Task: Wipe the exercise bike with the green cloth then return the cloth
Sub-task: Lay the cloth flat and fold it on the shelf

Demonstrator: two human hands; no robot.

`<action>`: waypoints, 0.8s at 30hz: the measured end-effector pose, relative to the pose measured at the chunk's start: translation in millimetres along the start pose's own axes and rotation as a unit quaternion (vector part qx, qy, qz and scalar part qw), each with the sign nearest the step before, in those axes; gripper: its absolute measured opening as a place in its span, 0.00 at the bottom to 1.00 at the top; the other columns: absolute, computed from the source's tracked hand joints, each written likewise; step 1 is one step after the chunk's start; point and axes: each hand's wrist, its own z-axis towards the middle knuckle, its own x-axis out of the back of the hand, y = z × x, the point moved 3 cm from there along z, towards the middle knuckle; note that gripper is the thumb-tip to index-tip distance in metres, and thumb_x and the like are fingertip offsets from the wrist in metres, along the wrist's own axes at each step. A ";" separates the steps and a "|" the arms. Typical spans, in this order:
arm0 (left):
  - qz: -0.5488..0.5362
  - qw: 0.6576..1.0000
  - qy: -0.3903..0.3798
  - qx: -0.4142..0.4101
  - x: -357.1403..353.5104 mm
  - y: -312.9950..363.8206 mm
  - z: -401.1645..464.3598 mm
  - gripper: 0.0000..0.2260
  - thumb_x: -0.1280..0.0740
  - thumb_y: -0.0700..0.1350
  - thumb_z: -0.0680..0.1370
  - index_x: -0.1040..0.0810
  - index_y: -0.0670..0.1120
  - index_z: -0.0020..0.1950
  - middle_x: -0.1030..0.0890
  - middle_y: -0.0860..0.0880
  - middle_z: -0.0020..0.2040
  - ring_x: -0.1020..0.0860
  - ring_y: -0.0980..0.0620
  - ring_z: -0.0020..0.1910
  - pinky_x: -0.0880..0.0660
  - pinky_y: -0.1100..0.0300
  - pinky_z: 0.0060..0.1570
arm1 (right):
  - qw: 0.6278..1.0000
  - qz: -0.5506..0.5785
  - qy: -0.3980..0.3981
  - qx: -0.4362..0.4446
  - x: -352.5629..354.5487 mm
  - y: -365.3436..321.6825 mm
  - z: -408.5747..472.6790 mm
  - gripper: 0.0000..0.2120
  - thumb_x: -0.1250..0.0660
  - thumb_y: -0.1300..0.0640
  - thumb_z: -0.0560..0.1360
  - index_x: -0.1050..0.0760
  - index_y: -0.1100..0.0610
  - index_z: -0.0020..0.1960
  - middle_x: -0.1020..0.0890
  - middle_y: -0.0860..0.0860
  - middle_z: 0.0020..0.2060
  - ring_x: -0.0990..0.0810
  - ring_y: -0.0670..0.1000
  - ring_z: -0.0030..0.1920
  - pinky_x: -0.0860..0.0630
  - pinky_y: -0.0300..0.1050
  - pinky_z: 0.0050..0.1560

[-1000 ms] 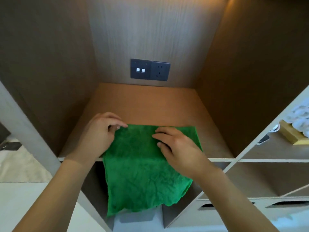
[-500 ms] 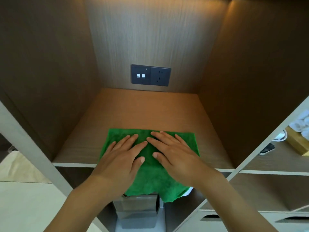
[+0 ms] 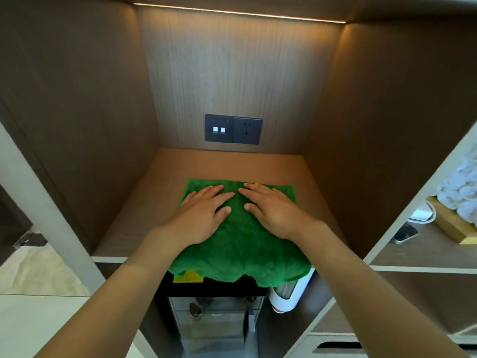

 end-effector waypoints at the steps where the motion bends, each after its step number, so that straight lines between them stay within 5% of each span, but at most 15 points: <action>1: -0.002 1.000 0.011 -0.002 0.0 0.1 -1.0 0.23 0.48 0.60 0.87 0.41 0.62 0.82 0.44 0.54 0.85 0.47 0.51 0.84 0.50 0.47 0.80 | 1.000 0.007 0.014 -0.004 0.3 -2.3 -7.4 0.26 0.47 0.44 0.88 0.43 0.46 0.85 0.43 0.46 0.85 0.47 0.50 0.84 0.48 0.55 0.82; 9: -0.010 0.995 0.097 -0.023 16.9 23.7 -51.8 0.21 0.47 0.60 0.86 0.33 0.62 0.79 0.37 0.57 0.82 0.44 0.52 0.83 0.46 0.45 0.81 | 0.998 0.026 0.041 -0.046 -18.3 -7.5 -74.8 0.28 0.48 0.40 0.87 0.46 0.43 0.85 0.46 0.44 0.85 0.51 0.49 0.85 0.52 0.52 0.83; 14: -0.003 1.000 0.009 0.013 6.1 24.2 -86.4 0.25 0.52 0.65 0.85 0.43 0.65 0.83 0.47 0.59 0.85 0.51 0.54 0.84 0.49 0.50 0.82 | 0.997 0.010 0.055 -0.044 -27.4 -3.2 -75.4 0.27 0.51 0.39 0.87 0.46 0.42 0.85 0.48 0.42 0.85 0.54 0.47 0.85 0.57 0.46 0.81; 24: -0.011 1.000 0.003 0.019 0.6 23.2 -97.3 0.30 0.59 0.69 0.79 0.51 0.68 0.82 0.56 0.62 0.85 0.60 0.58 0.83 0.59 0.53 0.81 | 0.999 0.005 0.026 -0.026 -23.8 1.3 -75.7 0.28 0.53 0.37 0.86 0.50 0.39 0.85 0.51 0.40 0.85 0.58 0.43 0.84 0.58 0.47 0.83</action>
